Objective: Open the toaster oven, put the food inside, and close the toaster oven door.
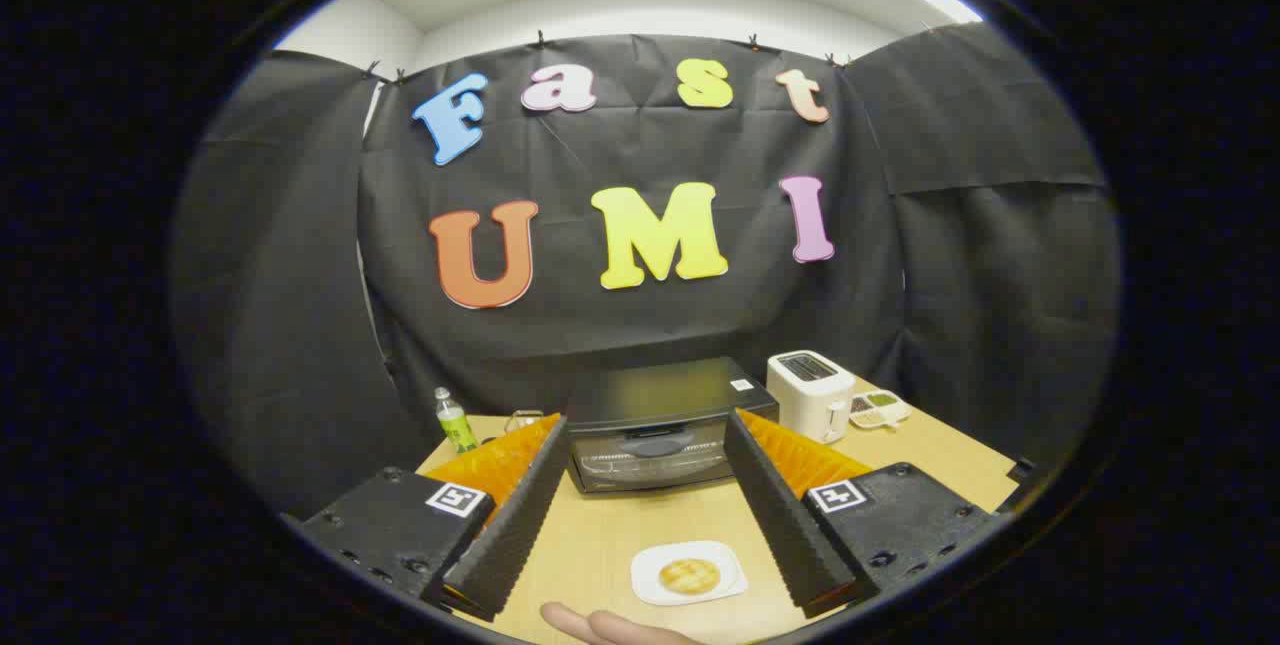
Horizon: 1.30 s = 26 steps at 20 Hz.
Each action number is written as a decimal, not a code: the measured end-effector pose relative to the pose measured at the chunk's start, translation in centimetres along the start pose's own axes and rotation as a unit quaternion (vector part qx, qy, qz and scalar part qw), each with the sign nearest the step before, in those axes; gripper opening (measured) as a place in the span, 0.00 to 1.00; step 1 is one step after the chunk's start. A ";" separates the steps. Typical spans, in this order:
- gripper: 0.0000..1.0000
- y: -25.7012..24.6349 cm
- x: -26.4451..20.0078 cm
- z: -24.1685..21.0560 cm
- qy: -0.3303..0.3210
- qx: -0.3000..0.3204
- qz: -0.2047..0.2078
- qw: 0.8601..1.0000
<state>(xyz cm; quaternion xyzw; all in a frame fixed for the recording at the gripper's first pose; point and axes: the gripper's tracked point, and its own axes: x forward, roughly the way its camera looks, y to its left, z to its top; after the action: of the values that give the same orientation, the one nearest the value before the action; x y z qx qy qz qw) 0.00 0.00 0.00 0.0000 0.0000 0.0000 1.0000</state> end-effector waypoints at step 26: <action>1.00 -4.3 11.9 0.3 -0.027 -0.036 0.021 0.999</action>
<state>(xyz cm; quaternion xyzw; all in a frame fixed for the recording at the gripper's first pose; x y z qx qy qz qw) 11.89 -4.30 0.30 -0.0364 -0.0269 0.0215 0.9987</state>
